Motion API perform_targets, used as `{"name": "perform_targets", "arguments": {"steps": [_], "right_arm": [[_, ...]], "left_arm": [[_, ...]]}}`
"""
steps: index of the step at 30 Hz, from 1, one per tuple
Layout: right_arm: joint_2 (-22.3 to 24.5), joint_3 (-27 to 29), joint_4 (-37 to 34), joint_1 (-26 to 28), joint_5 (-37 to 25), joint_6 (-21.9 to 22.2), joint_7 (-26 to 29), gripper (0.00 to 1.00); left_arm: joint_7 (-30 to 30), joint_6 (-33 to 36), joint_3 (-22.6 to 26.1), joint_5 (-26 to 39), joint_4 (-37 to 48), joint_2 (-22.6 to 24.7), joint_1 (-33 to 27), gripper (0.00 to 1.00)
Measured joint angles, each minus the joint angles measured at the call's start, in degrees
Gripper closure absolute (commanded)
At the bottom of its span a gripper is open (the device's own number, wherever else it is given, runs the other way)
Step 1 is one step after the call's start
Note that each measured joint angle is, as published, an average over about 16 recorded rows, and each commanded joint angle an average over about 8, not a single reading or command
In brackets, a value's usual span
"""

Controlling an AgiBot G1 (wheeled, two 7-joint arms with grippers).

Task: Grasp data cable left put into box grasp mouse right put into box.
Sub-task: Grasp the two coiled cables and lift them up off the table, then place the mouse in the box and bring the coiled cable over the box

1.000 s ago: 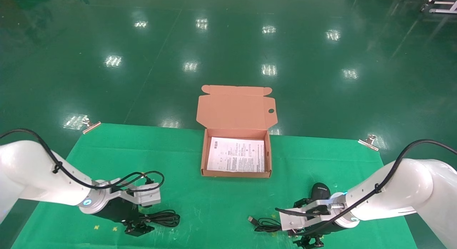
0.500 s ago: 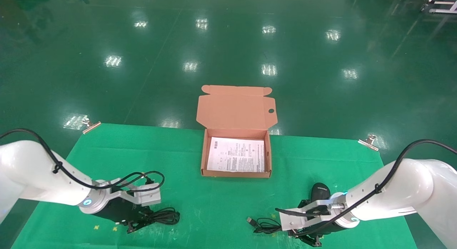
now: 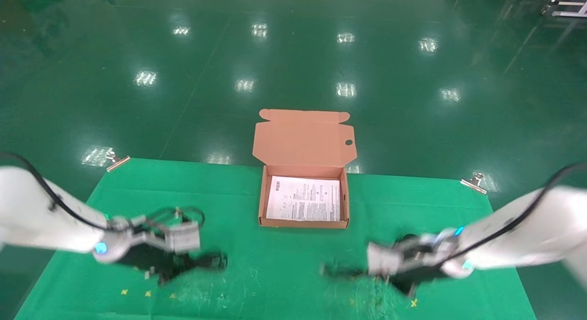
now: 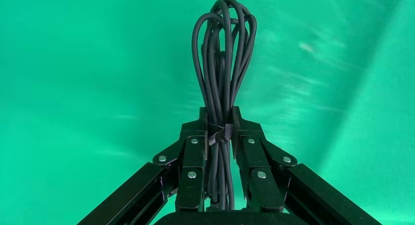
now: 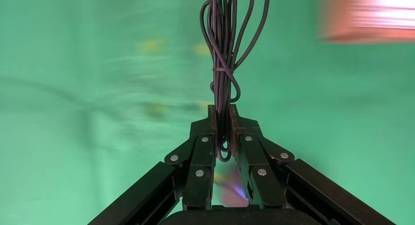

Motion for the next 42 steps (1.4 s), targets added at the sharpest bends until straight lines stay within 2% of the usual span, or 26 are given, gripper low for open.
{"name": "perform_targets", "arguments": {"steps": [8,11,15,20,29,35,42], "right_arm": [[5.36,4.04,9.86,6.61,-1.27,2.87,8.32,1.00],[5.38,5.30,12.13,9.14,-2.12,4.83,10.27,1.00],[3.16,6.69,12.30,12.18,-2.62,7.78,10.78,1.00],[-1.90,8.17,8.01,15.52,-1.49,11.43,7.57,1.00],[-10.36,10.69,-4.06,20.38,3.35,15.43,-2.61,1.00],[-13.07,11.94,-9.22,22.06,5.87,16.32,-6.94,1.00],[-14.55,12.41,-11.42,21.64,7.05,16.85,-8.14,1.00]], "left_arm": [[-2.14,-3.45,-2.06,1.15,-13.71,-3.71,-2.47,1.00],[-3.81,-5.77,-2.57,2.75,-18.27,-3.98,-3.24,1.00],[-5.88,-9.08,-2.95,5.40,-22.30,-3.20,-4.19,1.00],[-7.65,-13.06,-3.18,8.69,-23.74,-0.99,-5.79,1.00],[-8.53,-17.38,-3.55,11.69,-21.20,2.94,-9.19,1.00],[-8.50,-18.10,-3.66,12.02,-19.64,4.00,-10.31,1.00],[-8.91,-17.44,-3.39,12.69,-19.13,3.39,-9.91,1.00]]}}
